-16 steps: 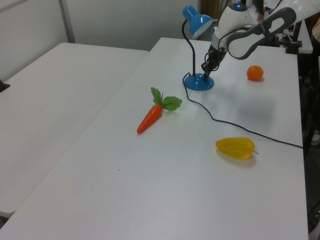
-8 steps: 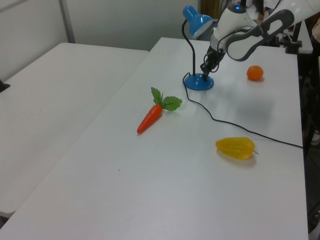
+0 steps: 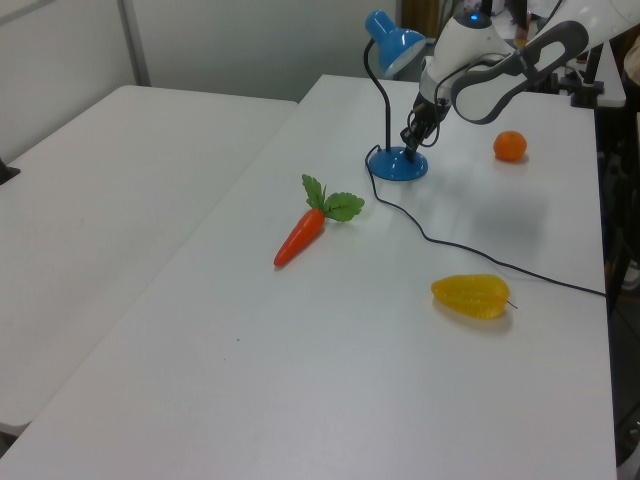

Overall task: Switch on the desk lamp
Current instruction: 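Lower the gripper and press the switch on the lamp base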

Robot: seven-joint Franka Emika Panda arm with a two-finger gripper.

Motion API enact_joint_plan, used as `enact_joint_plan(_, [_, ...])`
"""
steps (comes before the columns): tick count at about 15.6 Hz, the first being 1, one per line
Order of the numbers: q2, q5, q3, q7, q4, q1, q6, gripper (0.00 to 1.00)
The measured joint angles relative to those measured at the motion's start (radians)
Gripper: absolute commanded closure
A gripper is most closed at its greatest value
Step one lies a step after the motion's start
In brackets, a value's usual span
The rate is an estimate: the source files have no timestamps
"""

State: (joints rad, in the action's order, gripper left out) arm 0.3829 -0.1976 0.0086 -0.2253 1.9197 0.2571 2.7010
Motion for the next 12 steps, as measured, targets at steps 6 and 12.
enact_joint_plan(6, [0.003, -0.023, 0.0, 0.0, -0.001, 0.002, 0.007, 1.0])
enact_joint_plan(12, [0.011, -0.04, 0.0, 0.0, -0.001, 0.004, 0.024, 1.0])
